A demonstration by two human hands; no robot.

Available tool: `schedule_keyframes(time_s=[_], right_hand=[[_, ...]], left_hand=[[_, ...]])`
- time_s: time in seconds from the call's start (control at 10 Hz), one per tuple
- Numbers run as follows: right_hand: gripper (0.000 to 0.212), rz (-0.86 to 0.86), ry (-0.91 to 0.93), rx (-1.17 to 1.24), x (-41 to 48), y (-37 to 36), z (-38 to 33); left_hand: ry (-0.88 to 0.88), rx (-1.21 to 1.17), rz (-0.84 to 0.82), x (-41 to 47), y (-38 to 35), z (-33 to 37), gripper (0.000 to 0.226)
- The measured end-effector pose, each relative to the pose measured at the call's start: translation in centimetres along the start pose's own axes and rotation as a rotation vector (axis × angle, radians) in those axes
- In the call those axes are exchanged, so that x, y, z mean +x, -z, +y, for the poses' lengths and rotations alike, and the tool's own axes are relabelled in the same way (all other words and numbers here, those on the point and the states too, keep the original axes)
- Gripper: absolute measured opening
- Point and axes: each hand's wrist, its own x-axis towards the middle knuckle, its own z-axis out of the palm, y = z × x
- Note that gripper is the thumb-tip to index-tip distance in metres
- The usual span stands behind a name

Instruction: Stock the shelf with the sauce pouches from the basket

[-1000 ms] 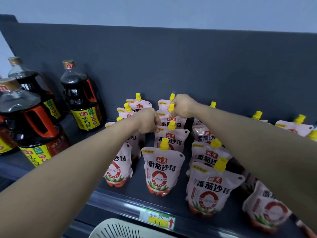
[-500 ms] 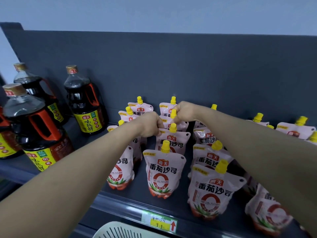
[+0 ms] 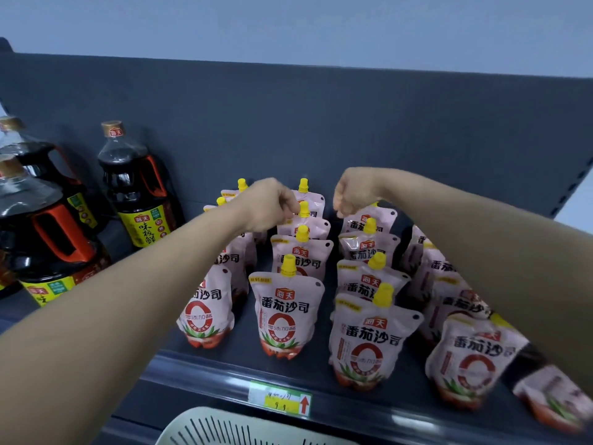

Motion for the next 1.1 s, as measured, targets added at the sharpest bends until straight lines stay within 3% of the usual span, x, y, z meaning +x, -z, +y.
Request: schedule_keyframes(time_s=[0.2,0.3,0.5,1.1], right_hand=[[0.034,-0.094,-0.112,-0.190,-2.0,-0.5,2.9],[0.018,-0.071,-0.116,-0.079,-2.5,-1.7,3.6],[0.029,0.104,-0.141,0.021,-2.8,-2.1,4.5],[0.030,0.093,-0.096,0.041,-1.9,-2.8,5.2]], left_hand=[[-0.068,-0.030,0.010,-0.5,-0.1,2.8,0.021],[-0.089,-0.026,0.012,-0.8,-0.4,3.5,0.021],[-0.108,-0.037,0.012,-1.2,-0.9,4.0,0.020],[-0.090,-0.051,-0.006,-1.7,-1.2,4.2,0.021]])
